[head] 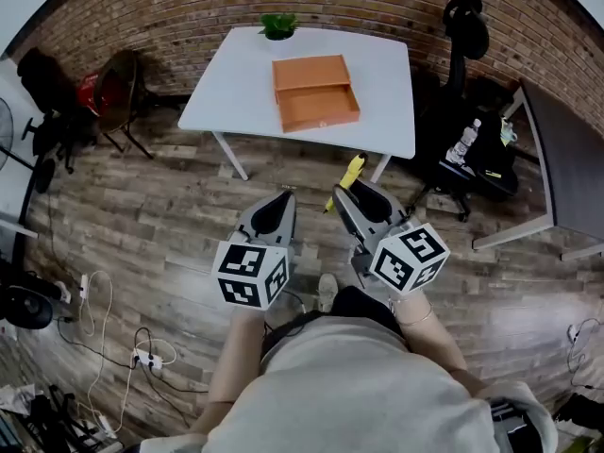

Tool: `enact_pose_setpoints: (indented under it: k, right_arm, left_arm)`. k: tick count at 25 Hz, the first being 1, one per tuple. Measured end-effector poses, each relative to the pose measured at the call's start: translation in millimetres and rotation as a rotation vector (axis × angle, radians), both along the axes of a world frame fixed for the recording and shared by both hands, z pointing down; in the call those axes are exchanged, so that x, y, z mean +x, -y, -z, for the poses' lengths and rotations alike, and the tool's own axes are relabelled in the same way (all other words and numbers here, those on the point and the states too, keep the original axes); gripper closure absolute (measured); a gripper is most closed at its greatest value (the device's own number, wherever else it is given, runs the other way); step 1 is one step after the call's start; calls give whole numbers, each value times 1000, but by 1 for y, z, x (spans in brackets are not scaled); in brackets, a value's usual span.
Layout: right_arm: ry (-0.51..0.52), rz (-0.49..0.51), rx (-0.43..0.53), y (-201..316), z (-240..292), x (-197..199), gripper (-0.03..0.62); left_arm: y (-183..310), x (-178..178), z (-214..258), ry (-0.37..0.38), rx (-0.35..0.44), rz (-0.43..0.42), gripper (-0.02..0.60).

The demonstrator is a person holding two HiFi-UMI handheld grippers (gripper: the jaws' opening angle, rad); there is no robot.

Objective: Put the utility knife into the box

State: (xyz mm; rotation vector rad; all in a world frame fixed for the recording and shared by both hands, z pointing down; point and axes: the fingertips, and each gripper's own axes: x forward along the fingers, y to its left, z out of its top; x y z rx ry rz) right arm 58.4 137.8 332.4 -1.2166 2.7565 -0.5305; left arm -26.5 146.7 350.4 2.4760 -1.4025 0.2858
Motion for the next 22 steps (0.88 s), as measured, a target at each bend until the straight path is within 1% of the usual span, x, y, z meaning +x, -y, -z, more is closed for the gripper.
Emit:
enact_pose_setpoints:
  k: [2,5,8,15,19,22]
  right_arm:
    - [-6,2,6,24,2,13,482]
    - [-22,-35,-3,54,-3,34,482]
    - [-13,-49,-23,70,-10,45,482]
    - [-4,-40,-51,97,-25,48,482]
    - [2,-36,-63,121,-29,47,482]
    - [7,-35,-64,144,-30,42,482]
  left_arm:
    - [19,10,-2,-4,-12,5,575]
    - [39,18,-5,-7,-26,26,575]
    - [53,20,-11,-13,-45,46,575]
    - [81,26,-29,-19,-88,47,575]
    - [107,31,-33,-20,-99,31,575]
    - [132,28,-37,-15,-113,12,575]
